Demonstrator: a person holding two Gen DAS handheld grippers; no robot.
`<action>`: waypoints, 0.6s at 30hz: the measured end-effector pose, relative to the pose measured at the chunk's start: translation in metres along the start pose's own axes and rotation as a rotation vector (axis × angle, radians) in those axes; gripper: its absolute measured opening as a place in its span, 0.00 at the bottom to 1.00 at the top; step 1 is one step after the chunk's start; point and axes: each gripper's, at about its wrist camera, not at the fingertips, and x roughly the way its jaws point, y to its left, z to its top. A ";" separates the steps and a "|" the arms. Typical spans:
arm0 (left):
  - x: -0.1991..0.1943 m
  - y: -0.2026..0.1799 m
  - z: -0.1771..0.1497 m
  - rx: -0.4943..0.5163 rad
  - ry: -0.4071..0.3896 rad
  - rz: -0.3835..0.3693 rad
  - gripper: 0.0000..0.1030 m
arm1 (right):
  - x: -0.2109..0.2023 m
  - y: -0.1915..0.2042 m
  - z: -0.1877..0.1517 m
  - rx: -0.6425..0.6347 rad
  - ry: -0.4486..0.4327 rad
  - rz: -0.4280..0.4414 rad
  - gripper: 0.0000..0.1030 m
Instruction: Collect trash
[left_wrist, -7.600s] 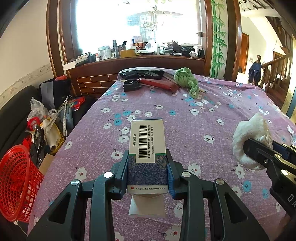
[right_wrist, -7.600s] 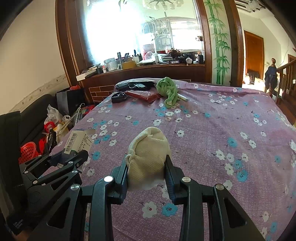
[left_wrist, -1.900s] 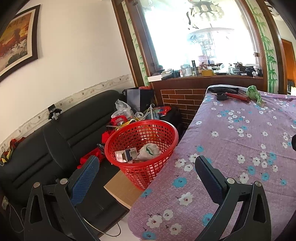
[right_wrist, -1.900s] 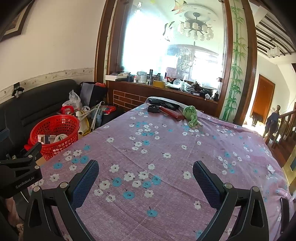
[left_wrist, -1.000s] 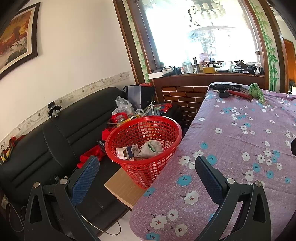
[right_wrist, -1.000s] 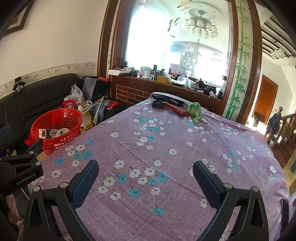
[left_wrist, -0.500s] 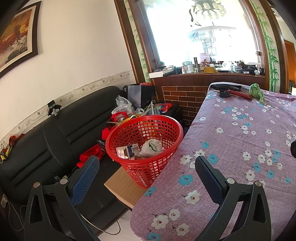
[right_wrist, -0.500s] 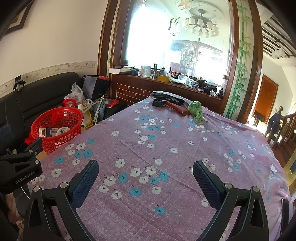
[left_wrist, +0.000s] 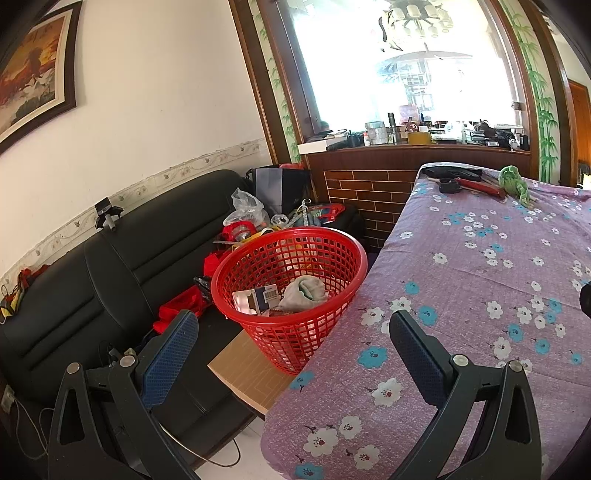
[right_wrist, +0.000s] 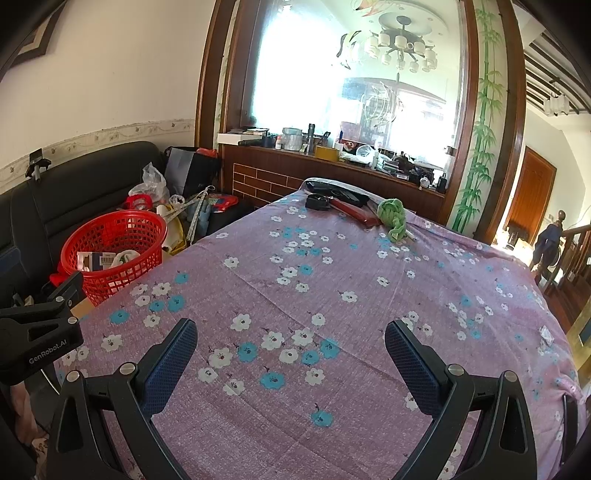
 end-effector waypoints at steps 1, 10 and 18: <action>0.000 0.000 0.000 0.000 0.000 0.000 1.00 | 0.000 0.001 -0.001 -0.001 0.000 0.001 1.00; 0.001 -0.004 -0.001 0.012 0.001 -0.009 1.00 | 0.003 -0.002 -0.004 0.008 0.006 -0.003 1.00; 0.002 -0.073 0.010 0.142 0.057 -0.205 1.00 | 0.022 -0.065 -0.015 0.161 0.109 -0.116 1.00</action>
